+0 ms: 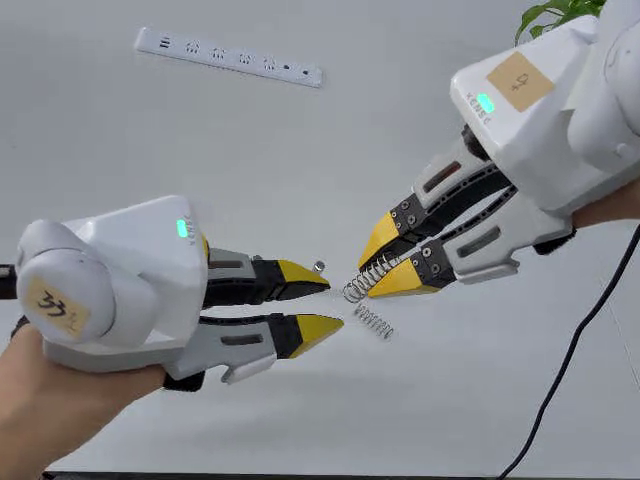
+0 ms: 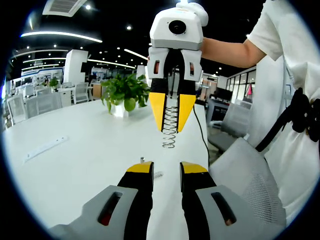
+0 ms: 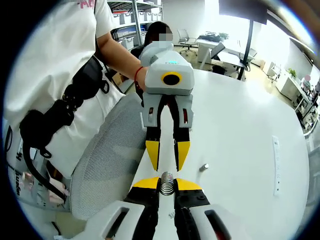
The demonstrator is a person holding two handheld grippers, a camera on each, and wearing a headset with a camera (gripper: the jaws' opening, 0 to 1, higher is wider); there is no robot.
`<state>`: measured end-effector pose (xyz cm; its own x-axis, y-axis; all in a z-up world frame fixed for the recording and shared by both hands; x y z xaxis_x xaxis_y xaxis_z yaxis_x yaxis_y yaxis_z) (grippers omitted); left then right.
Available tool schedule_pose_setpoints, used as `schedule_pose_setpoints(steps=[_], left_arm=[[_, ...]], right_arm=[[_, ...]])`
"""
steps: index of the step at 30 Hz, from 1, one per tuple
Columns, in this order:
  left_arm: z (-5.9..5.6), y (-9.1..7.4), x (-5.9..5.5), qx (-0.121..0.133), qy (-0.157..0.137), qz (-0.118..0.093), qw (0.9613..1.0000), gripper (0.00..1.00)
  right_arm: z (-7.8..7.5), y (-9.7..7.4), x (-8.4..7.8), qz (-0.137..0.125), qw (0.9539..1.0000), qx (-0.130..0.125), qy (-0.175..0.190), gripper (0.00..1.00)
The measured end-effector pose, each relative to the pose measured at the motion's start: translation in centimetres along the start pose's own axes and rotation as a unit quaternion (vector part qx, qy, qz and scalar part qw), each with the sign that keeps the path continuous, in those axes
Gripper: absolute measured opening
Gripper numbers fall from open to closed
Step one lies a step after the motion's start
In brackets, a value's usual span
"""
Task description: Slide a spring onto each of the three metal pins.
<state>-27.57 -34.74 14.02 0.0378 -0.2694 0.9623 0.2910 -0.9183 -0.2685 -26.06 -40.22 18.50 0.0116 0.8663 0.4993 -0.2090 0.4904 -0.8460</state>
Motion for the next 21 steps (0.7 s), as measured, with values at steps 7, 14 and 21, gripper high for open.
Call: schedule_pose_setpoints(steps=[7,14,21], left_arm=[[1.1,-1.7,-1.4,0.028,-0.003,0.011,0.9996,0.31],[2.1,-3.3,-2.5,0.054,-0.001,0.013,0.9985,0.52],[2.9,-4.3,-3.6,0.068,-0.008,0.014,0.9976,0.69]], right_arm=[[-1.4,0.0,-0.2,0.004,0.9994,-0.030,0.017,0.07],[-3.3,0.5,-0.9,0.015,0.9978,-0.054,0.035,0.07],[-5.1,1.5,-1.6,0.033,0.9951,-0.077,0.052,0.07]])
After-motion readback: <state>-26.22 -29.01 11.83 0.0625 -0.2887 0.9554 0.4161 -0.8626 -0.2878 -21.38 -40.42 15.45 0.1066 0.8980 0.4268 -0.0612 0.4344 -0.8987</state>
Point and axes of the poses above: the centre of the closed fingertips' face, and the gripper's own axes: y roughly forward along the fingers, z roughly to its left, x roughly out of its top, the point moved 3 cm from there along -y, roughly backward along the fingers, and after that the axes turned 12 degrees about y, right-handed, at the moved point
